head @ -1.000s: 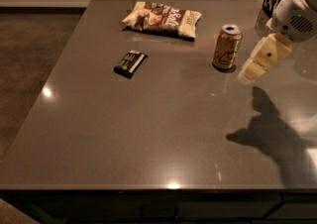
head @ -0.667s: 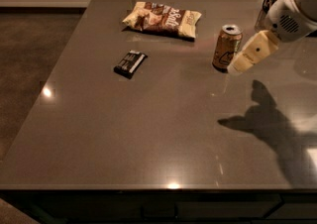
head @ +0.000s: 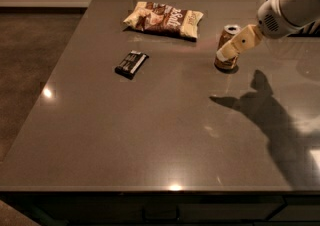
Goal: Move orange can near rxbar chocolate
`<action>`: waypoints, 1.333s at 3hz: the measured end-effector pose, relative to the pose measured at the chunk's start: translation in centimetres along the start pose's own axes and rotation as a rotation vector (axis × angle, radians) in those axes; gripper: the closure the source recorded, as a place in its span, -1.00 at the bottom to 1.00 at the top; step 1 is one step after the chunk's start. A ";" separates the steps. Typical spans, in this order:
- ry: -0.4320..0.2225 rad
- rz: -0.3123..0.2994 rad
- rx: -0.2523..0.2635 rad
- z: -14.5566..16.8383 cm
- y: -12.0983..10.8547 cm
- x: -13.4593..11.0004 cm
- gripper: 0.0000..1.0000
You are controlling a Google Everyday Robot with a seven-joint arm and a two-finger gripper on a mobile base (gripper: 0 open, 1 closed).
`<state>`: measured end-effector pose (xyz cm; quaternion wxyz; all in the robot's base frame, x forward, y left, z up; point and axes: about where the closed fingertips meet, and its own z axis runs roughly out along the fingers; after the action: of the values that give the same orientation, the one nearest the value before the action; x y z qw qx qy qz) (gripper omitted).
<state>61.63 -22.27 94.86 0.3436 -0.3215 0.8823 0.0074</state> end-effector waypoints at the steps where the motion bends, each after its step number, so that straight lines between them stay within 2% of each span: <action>1: -0.042 0.049 0.026 2.1 -1.4 -1.3 -1.00; 3: -0.046 0.129 0.008 5.9 -2.8 -1.7 -1.00; 4: -0.041 0.143 -0.008 6.7 -2.8 -1.5 -0.63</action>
Offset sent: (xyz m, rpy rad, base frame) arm 0.0755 0.0036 -0.0306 0.1346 -0.0148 -0.1137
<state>68.16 -22.07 91.25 0.3590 -0.2590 0.8957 0.0419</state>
